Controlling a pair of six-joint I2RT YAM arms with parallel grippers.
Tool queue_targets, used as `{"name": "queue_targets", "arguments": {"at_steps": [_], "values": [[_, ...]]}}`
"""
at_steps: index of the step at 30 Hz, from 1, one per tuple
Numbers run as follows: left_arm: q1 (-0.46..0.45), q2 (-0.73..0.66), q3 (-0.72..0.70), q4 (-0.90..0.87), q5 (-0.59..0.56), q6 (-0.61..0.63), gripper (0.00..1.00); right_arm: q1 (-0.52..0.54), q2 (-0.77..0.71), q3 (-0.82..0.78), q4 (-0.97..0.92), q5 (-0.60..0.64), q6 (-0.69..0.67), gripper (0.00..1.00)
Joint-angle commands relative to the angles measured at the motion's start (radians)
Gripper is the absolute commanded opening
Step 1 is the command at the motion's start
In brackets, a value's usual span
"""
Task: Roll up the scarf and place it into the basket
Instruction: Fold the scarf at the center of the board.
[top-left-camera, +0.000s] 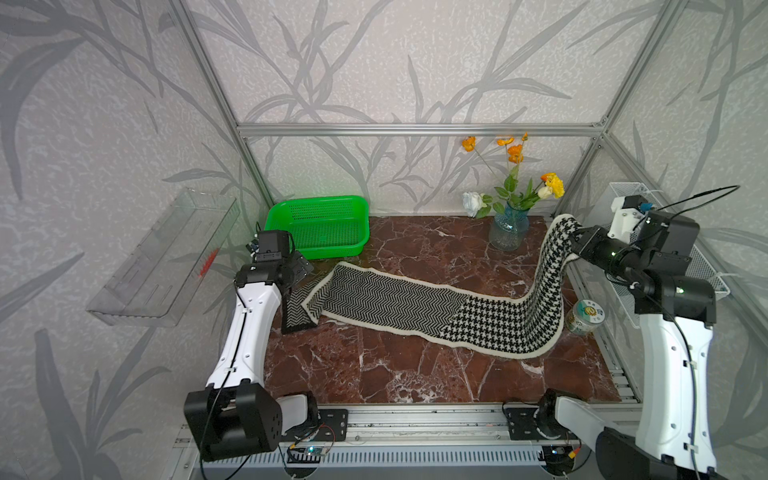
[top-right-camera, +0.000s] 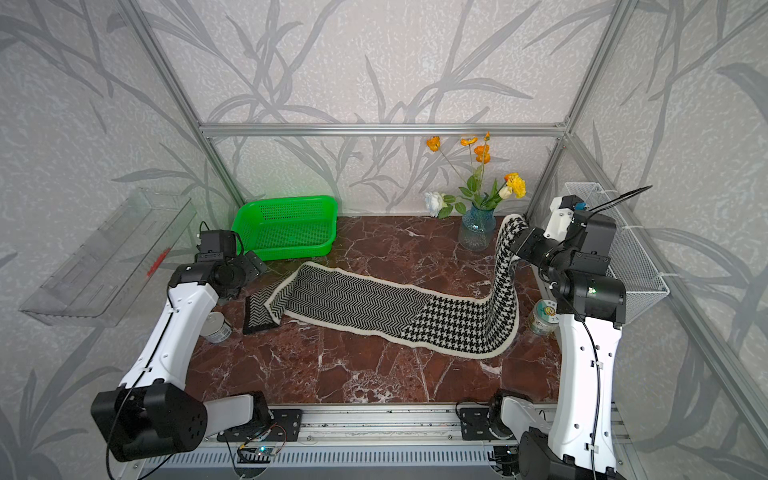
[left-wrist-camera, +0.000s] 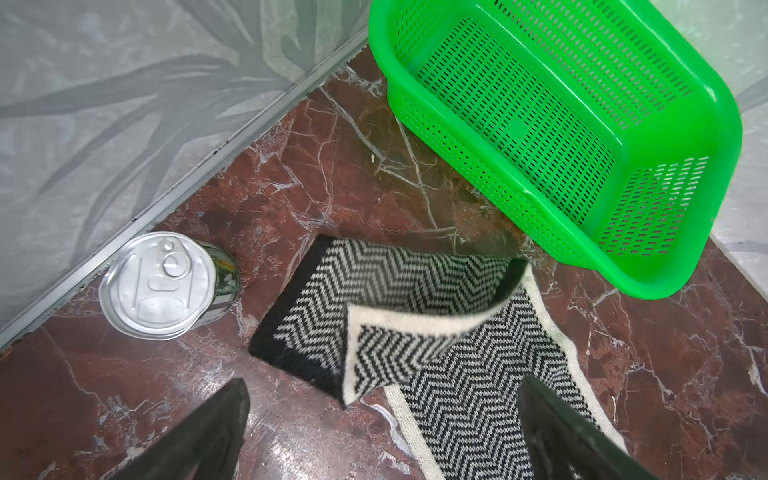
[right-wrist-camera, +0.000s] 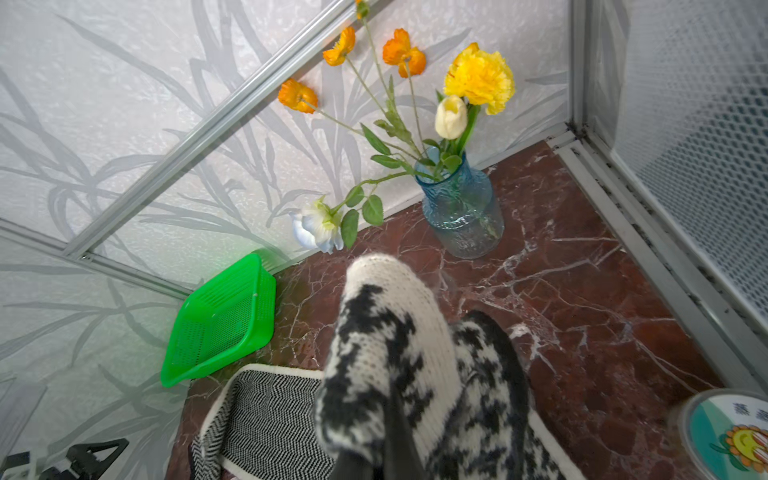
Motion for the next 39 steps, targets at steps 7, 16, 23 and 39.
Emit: {"name": "queue_targets", "arguments": {"at_steps": [7, 16, 23, 39], "values": [[-0.269, -0.072, -0.055, 0.023, 0.114, -0.087, 1.0, 0.213, 0.044, 0.103, 0.114, 0.003, 0.042, 0.05], [-0.804, 0.175, -0.077, 0.233, 0.095, -0.265, 1.0, 0.39, 0.099, 0.172, 0.193, 0.036, 0.103, 0.05], [-1.023, 0.632, 0.268, 0.216, 0.094, -0.289, 1.0, 0.417, 0.102, 0.197, 0.187, 0.041, 0.11, 0.06], [-1.233, 1.388, 1.348, -0.03, 0.256, -0.31, 1.0, 0.423, 0.081, 0.154, 0.175, 0.057, 0.038, 0.09]]}}
